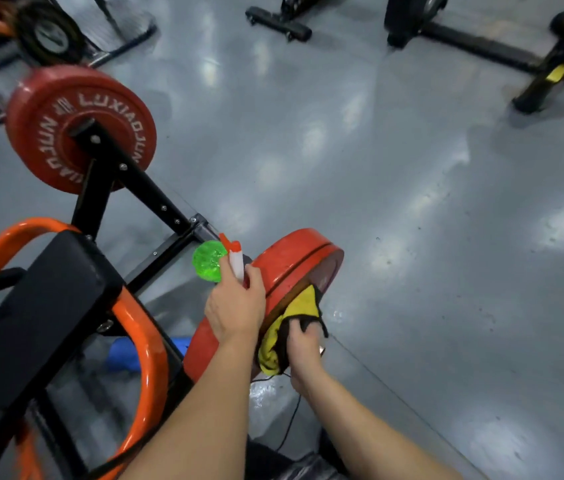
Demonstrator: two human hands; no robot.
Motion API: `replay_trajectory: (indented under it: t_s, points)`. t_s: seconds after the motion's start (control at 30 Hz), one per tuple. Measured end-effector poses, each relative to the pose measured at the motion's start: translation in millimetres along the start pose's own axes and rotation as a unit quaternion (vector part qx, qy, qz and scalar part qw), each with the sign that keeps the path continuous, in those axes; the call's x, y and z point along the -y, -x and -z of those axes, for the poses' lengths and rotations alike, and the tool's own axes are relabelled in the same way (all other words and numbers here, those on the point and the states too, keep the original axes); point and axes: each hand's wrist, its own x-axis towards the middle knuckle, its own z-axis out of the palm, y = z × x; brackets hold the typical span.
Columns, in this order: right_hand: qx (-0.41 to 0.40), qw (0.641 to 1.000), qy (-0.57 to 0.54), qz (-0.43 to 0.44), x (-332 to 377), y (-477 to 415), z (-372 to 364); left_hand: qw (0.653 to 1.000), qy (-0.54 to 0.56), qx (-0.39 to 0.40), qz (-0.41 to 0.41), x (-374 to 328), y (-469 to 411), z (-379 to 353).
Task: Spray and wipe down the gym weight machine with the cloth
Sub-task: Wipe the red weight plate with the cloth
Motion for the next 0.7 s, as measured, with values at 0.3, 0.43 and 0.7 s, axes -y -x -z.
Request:
replay_trajectory:
  t_s: [0.3,0.43,0.7]
  points:
    - [-0.063,0.994,-0.076,0.051,38,-7,1,1.000,0.002,0.001,0.010,8,-6,-5]
    - [-0.076,0.987,-0.075,0.116,54,13,2,1.000,0.009,0.000,-0.007,13,-5,-5]
    - [-0.052,0.907,0.168,0.383,39,37,4,0.999,0.047,0.006,0.001,22,-5,-4]
